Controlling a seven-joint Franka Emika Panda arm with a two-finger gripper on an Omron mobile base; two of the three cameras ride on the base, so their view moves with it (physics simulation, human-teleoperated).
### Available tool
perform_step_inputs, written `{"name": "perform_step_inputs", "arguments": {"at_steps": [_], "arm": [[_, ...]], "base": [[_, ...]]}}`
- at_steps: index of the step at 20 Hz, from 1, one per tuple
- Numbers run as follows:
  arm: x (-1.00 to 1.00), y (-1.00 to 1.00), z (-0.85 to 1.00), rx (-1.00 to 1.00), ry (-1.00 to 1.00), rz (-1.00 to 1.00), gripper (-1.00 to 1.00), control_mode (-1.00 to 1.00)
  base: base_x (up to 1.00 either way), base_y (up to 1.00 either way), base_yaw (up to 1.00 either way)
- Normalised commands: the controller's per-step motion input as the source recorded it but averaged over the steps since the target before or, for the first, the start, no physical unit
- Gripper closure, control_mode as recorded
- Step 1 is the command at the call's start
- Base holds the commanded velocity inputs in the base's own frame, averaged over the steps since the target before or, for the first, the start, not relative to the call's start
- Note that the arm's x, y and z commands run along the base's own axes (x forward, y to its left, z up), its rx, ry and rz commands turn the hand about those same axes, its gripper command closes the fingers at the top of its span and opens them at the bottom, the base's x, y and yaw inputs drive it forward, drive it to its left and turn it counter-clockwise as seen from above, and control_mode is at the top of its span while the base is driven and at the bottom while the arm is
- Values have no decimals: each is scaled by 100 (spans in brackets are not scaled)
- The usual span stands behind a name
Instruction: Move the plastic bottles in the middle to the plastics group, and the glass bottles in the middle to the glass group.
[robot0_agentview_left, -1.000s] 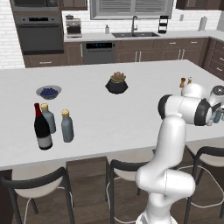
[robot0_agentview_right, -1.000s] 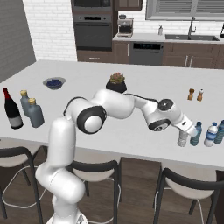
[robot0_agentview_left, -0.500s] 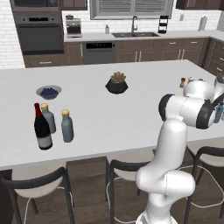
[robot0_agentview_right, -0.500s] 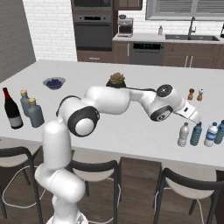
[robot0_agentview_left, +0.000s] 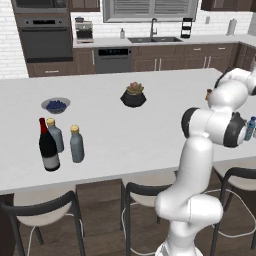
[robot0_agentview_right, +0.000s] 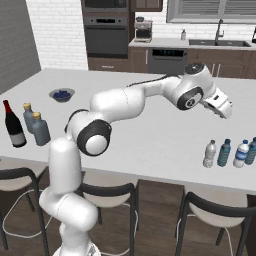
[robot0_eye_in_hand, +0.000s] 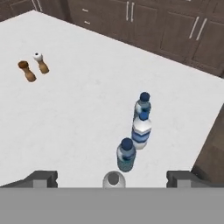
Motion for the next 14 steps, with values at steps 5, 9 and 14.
{"name": "perform_step_inputs", "arguments": {"at_steps": [5, 9, 14], "arm": [[-36, 3, 37, 14, 15, 13, -100, -100], [-66, 51, -1, 1, 15, 11, -100, -100], [-62, 41, -7, 1, 16, 19, -100, -100]], "base": [[0, 0, 0], [0, 0, 0], [0, 0, 0]]}}
